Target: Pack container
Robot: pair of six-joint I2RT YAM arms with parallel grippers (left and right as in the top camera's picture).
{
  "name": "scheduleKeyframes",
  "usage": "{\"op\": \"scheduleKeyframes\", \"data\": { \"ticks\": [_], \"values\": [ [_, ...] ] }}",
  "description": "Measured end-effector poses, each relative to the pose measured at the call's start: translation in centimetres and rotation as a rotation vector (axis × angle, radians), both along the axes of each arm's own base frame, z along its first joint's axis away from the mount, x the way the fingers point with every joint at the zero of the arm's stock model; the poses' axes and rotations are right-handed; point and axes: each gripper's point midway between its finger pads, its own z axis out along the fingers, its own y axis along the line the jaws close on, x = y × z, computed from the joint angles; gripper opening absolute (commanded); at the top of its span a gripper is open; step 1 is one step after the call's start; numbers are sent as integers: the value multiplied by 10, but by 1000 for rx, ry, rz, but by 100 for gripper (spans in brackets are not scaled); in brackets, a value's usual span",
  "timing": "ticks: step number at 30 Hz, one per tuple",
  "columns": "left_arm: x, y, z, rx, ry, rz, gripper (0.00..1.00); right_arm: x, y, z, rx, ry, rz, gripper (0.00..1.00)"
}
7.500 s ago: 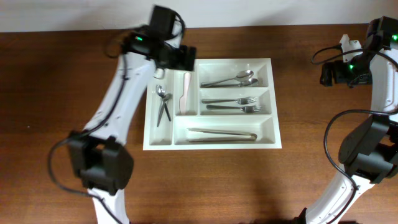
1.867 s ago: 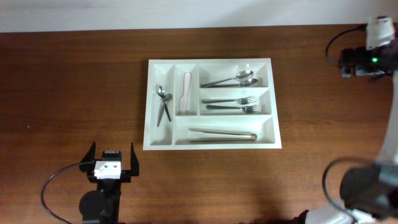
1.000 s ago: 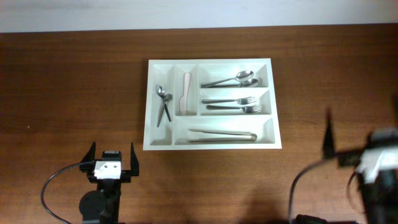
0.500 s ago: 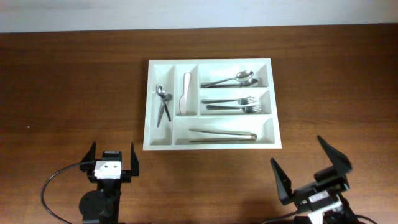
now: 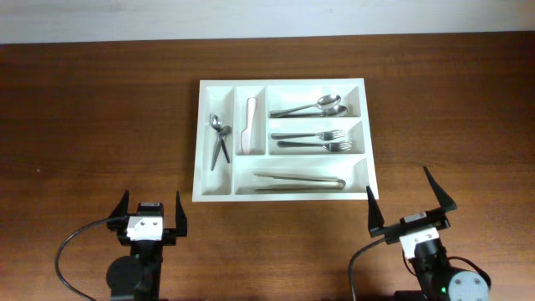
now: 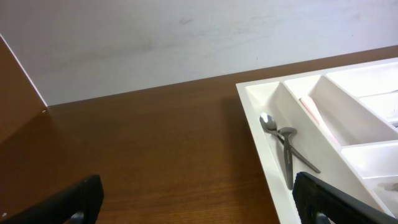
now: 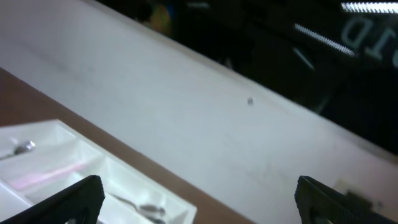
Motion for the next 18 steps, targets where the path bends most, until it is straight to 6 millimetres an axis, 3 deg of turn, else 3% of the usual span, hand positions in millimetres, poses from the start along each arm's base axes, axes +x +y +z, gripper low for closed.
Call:
{"op": "scheduleKeyframes", "data": {
  "ticks": [10, 18],
  "values": [
    [0, 0, 0, 0, 0, 0, 99, 19, -23, -48, 25, 98, -130, 98],
    [0, 0, 0, 0, 0, 0, 99, 25, -29, -84, 26, 192, -160, 99]
  ]
}}
